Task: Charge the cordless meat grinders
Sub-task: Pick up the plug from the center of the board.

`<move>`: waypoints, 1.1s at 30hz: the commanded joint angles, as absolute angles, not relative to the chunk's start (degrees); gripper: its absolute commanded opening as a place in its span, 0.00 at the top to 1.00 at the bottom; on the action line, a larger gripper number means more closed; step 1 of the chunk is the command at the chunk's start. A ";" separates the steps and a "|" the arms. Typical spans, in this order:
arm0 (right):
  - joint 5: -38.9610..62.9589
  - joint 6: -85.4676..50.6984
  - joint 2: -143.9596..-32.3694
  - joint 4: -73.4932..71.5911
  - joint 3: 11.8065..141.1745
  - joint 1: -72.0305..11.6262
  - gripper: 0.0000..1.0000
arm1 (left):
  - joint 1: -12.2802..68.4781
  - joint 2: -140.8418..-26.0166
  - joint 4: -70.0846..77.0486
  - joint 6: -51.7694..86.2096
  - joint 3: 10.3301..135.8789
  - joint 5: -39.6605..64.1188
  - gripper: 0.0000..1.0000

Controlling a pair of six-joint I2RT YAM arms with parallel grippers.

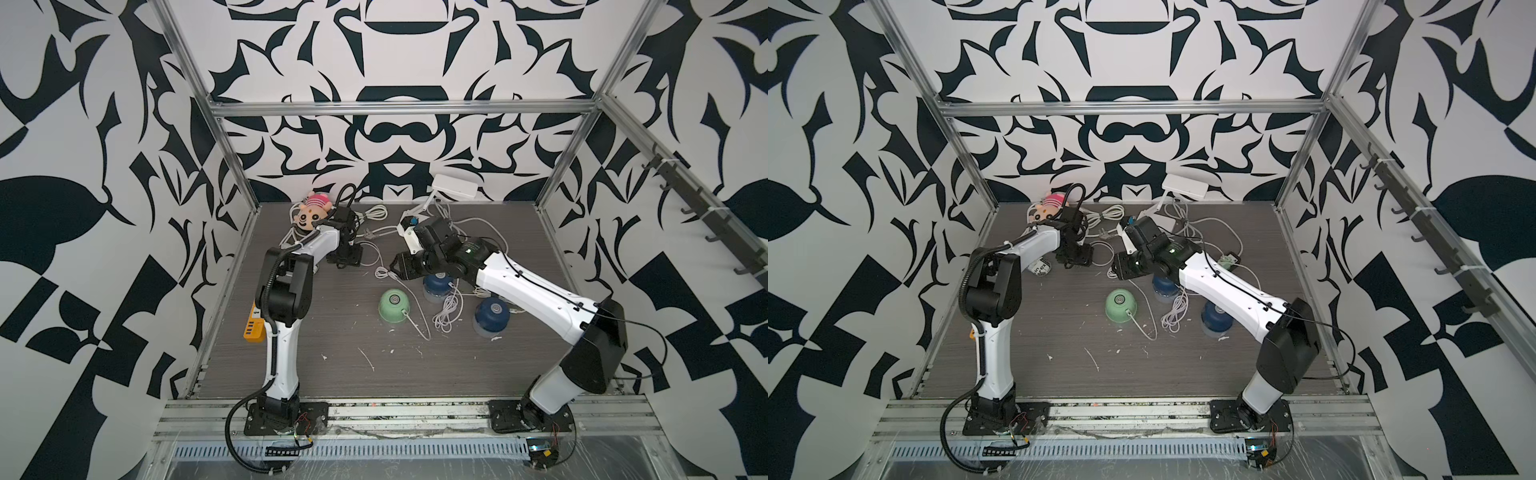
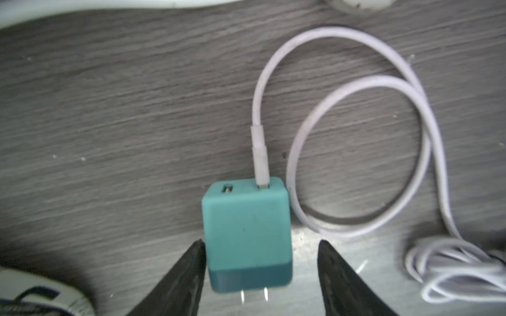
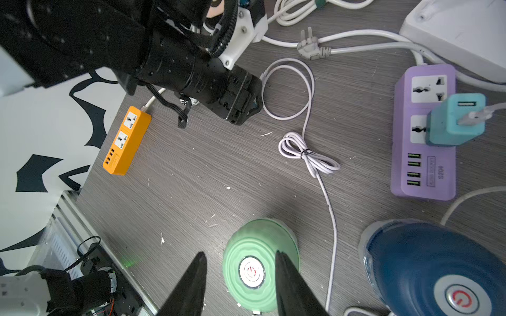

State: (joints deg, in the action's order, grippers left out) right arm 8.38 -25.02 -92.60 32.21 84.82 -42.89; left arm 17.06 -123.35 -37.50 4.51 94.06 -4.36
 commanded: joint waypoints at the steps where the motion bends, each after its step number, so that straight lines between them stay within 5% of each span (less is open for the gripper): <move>1: 8.70 -24.20 -90.36 30.62 84.34 -42.55 0.55 | 17.17 -125.04 -40.10 4.88 95.80 -5.71 0.35; 9: 8.71 -24.26 -90.11 30.41 83.93 -42.36 0.55 | 17.30 -126.69 -39.82 6.06 96.94 -5.71 0.46; 16: 9.59 -24.16 -89.78 30.35 84.29 -41.59 0.53 | 17.94 -122.25 -39.34 5.37 94.06 -6.13 0.68; 22: 14.15 -24.96 -89.47 28.83 85.51 -38.41 0.42 | 18.59 -108.39 -37.15 4.78 85.23 -6.26 0.76; 33: 23.47 -24.45 -91.64 29.45 93.56 -34.63 0.39 | 22.21 -77.86 -28.04 -6.59 64.95 1.81 0.77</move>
State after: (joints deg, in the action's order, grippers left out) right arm 19.03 -25.28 -92.18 30.98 89.60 -34.46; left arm 21.19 -81.82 -31.03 -0.67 69.10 -3.42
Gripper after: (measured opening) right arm 0.604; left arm 0.443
